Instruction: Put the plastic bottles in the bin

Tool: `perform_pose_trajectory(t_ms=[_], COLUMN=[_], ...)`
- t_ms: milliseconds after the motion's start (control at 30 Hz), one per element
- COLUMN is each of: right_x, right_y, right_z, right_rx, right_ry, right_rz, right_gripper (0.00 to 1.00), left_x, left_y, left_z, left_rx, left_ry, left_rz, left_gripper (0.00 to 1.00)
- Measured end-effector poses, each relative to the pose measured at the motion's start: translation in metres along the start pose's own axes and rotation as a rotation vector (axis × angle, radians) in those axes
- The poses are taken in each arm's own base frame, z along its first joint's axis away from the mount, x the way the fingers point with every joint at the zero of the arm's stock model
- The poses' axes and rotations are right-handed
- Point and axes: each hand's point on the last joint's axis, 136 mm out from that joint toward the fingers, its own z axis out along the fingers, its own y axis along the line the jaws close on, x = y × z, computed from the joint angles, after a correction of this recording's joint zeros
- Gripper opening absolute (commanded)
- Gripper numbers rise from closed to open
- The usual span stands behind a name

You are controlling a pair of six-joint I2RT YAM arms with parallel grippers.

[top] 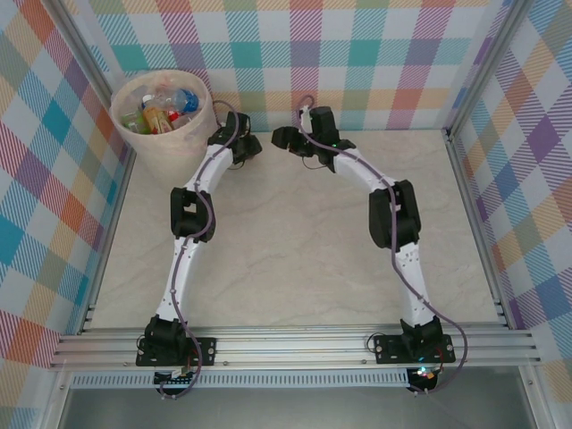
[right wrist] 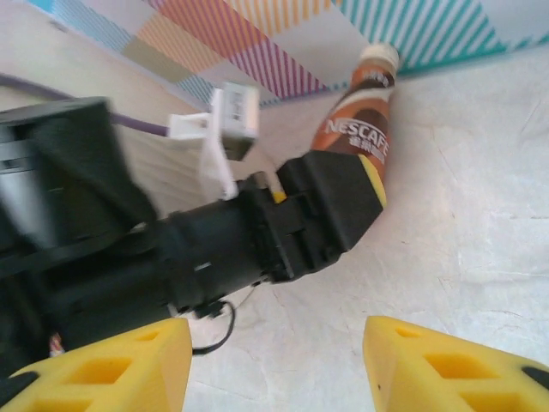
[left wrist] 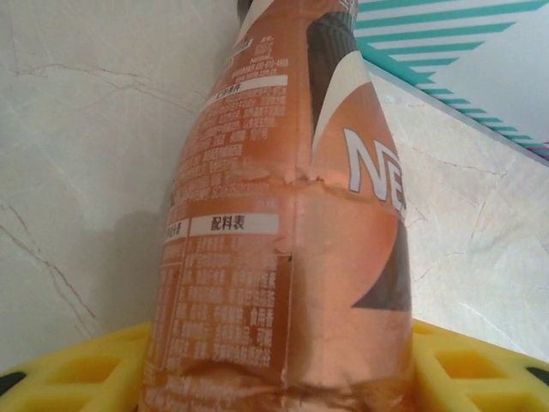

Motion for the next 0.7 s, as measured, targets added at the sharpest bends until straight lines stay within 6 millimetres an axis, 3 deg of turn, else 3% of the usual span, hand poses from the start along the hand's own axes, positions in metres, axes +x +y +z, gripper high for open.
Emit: perform_pose_trajectory(t_ms=[133, 267, 333, 400, 567, 700], right_x=[0.002, 0.016, 0.024, 0.03, 0.029, 0.016], right_y=[0.009, -0.001, -0.008, -0.013, -0.01, 0.006], right_z=[-0.029, -0.047, -0.055, -0.064, -0.097, -0.132], right_rx=[0.026, 0.085, 0.121, 0.154, 0.218, 0.239], right_ry=[-0.039, -0.047, -0.048, -0.052, -0.117, -0.216], right_rz=[-0.028, -0.031, -0.029, -0.029, -0.041, -0.059], right_gripper=[0.73, 0.87, 1.0, 1.0, 1.0, 1.0], left_x=[0.003, 0.009, 0.014, 0.021, 0.048, 0.068], left_y=[-0.004, -0.007, -0.01, -0.01, -0.021, -0.038], left_z=[0.0, 0.0, -0.006, -0.015, -0.058, -0.111], left_rx=[0.028, 0.053, 0.061, 0.065, 0.077, 0.116], left_ry=[0.02, 0.045, 0.061, 0.087, 0.156, 0.173], left_rz=[0.027, 0.044, 0.056, 0.065, 0.109, 0.15], left_gripper=[0.48, 0.46, 0.46, 0.45, 0.44, 0.44])
